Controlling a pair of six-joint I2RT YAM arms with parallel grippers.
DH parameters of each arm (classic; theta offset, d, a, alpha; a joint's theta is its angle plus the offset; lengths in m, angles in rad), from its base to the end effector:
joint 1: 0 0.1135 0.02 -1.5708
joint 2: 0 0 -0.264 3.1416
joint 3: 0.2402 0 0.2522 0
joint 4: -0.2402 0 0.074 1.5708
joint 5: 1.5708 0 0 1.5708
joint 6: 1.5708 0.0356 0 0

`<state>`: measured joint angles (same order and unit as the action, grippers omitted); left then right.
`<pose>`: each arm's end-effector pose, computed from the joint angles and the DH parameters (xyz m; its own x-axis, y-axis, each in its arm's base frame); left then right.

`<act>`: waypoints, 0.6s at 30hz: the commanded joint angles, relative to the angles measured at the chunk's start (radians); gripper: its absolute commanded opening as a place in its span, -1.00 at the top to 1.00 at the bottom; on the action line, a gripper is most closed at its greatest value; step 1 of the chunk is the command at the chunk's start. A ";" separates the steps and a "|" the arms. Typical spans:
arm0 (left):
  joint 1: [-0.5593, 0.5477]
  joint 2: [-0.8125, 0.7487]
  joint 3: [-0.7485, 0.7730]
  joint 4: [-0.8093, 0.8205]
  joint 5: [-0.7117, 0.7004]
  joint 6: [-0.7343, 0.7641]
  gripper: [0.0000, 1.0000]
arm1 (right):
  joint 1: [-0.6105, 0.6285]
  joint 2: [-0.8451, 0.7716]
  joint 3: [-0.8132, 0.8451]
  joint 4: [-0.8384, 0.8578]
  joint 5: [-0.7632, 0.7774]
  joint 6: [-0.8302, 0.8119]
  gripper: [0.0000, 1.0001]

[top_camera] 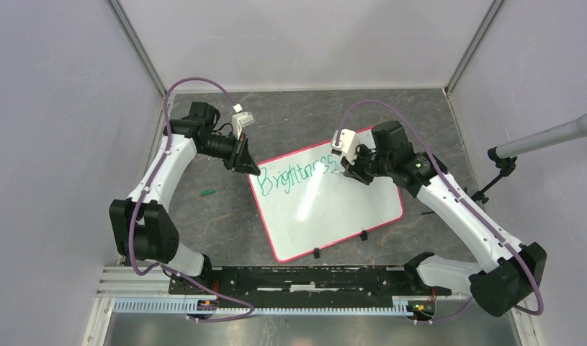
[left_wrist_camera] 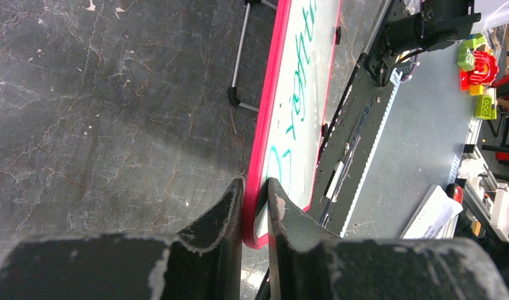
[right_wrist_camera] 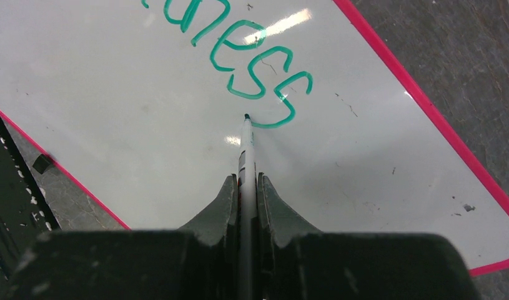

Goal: Write a sentence on the whiteboard

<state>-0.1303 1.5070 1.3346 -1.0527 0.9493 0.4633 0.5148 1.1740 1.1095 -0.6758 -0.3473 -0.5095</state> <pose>0.2807 -0.0660 0.3049 -0.6786 0.3514 -0.6450 0.7289 0.4298 -0.5328 0.2078 0.1315 0.3286 -0.1800 -0.6288 -0.7565 -0.8814 0.4445 -0.1597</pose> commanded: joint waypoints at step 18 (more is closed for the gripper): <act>-0.010 -0.002 0.010 0.018 -0.077 -0.019 0.95 | -0.004 -0.037 0.118 0.012 -0.116 0.021 1.00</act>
<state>-0.1303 1.5074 1.3350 -1.0527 0.9451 0.4606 0.5148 1.1652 1.1820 -0.6712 -0.4728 -0.4862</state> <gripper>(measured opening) 0.236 0.145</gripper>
